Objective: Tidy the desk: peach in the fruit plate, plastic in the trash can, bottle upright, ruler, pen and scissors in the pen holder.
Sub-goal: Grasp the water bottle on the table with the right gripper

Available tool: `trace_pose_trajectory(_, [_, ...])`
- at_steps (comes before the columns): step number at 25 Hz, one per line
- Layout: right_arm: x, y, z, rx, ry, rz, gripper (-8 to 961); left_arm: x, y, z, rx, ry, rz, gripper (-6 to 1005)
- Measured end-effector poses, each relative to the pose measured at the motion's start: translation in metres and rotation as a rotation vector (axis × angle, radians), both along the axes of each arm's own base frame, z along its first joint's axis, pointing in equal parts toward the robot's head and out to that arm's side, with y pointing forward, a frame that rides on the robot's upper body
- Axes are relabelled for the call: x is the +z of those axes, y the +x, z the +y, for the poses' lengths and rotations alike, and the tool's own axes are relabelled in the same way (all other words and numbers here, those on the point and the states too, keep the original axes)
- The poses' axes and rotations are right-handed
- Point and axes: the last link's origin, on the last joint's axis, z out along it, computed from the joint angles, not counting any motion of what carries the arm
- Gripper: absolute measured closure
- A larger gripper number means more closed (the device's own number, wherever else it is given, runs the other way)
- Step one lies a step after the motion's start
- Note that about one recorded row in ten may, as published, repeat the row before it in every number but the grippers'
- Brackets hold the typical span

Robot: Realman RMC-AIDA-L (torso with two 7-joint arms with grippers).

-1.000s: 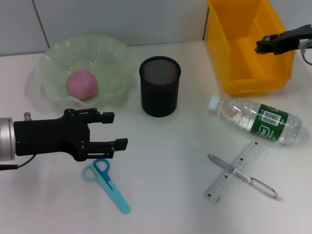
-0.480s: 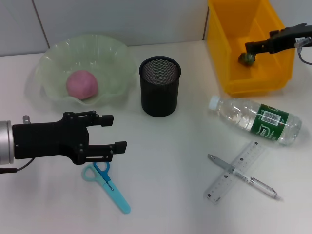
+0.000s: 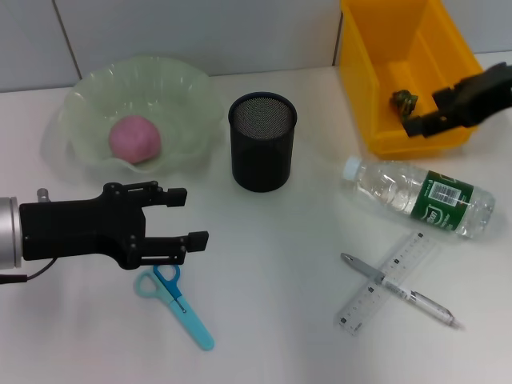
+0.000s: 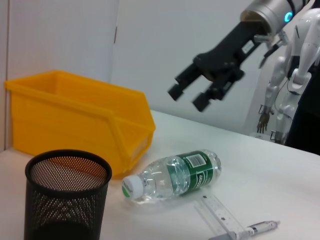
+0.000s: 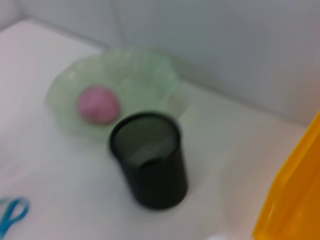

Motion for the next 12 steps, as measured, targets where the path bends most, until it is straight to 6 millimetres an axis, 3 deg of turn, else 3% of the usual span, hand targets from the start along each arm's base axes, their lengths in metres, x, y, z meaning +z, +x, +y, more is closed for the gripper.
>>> trace_pose_trajectory(5, [0.007, 0.004, -0.003, -0.034, -0.104, -0.055, 136, 0.001, 0.002, 0.0, 0.003, 0.004, -0.019, 202])
trace_pose_trajectory(12, [-0.001, 0.009, 0.008, -0.041, -0.246, -0.171, 136, 0.003, 0.003, 0.001, 0.02, 0.011, -0.043, 202])
